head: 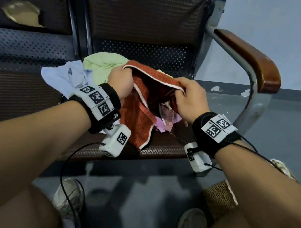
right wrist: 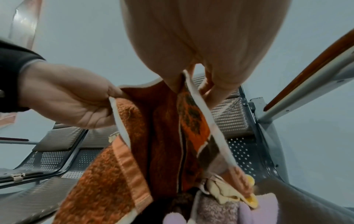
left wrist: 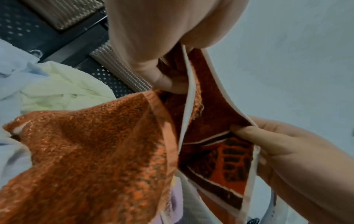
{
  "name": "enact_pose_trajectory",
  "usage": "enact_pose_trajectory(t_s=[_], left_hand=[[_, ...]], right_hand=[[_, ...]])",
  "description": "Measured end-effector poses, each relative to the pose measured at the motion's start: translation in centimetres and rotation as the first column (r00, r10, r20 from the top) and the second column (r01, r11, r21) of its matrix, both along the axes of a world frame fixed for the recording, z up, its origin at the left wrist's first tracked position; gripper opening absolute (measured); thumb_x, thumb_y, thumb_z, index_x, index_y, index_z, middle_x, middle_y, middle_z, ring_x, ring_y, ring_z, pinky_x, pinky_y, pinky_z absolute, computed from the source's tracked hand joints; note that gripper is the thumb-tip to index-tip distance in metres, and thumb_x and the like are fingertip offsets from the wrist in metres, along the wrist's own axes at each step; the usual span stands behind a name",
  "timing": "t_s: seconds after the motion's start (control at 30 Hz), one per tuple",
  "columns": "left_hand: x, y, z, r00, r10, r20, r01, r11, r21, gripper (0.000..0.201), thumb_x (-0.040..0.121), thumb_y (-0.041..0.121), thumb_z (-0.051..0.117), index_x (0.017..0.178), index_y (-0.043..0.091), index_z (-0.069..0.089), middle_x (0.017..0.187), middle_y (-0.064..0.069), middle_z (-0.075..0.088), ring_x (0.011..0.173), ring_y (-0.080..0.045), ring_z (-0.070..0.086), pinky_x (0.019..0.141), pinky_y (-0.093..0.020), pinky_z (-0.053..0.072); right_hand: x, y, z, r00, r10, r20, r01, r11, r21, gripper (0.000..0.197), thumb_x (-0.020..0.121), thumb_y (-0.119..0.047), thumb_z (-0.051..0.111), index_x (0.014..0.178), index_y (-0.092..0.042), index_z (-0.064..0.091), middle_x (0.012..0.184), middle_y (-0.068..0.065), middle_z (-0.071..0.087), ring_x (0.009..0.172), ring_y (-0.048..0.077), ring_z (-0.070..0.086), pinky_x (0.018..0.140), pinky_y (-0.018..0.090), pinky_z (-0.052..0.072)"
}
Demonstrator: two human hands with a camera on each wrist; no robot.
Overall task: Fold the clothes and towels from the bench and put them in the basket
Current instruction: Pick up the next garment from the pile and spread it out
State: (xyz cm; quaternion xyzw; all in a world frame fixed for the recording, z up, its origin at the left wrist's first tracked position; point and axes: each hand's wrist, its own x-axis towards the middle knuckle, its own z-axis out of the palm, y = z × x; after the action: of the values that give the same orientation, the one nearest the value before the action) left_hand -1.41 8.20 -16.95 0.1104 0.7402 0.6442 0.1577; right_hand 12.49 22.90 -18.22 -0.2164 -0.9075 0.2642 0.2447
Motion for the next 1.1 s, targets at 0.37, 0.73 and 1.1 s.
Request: enact_pose_trajectory(t_s=[0.37, 0.73, 1.1], left_hand=[[1.8, 0.5, 1.3, 0.962, -0.17, 0.211, 0.108, 0.954, 0.28, 0.025, 0.099, 0.002, 0.036, 0.1, 0.002, 0.061, 0.084, -0.015, 0.068, 0.063, -0.019, 0.07, 0.05, -0.024, 0.055], [0.9, 0.9, 1.6, 0.993, -0.059, 0.101, 0.034, 0.971, 0.238, 0.02, 0.096, 0.002, 0.044, 0.089, 0.01, 0.061, 0.06, -0.006, 0.054, 0.037, -0.009, 0.045, 0.035, -0.019, 0.034], [-2.9, -0.9, 2.1, 0.985, 0.09, 0.149, -0.123, 0.966, 0.228, 0.023, 0.091, 0.002, 0.049, 0.107, 0.008, 0.064, 0.072, -0.005, 0.059, 0.047, -0.011, 0.05, 0.04, -0.021, 0.039]], right_hand=[[0.5, -3.4, 0.3, 0.948, 0.243, 0.204, -0.256, 0.966, 0.04, 0.023, 0.092, -0.016, 0.05, 0.078, -0.009, 0.068, 0.082, 0.007, 0.068, 0.081, 0.023, 0.06, 0.081, 0.04, 0.048], [-1.6, -2.6, -1.2, 0.94, 0.115, 0.321, 0.02, 0.921, -0.389, 0.031, 0.105, -0.02, 0.039, 0.111, -0.007, 0.067, 0.113, 0.016, 0.064, 0.105, 0.028, 0.06, 0.091, 0.034, 0.046], [0.2, 1.0, -2.0, 0.777, -0.14, 0.614, 0.066, 0.988, 0.142, 0.021, 0.088, -0.032, 0.061, 0.1, -0.018, 0.07, 0.085, 0.003, 0.067, 0.076, 0.025, 0.064, 0.066, 0.028, 0.048]])
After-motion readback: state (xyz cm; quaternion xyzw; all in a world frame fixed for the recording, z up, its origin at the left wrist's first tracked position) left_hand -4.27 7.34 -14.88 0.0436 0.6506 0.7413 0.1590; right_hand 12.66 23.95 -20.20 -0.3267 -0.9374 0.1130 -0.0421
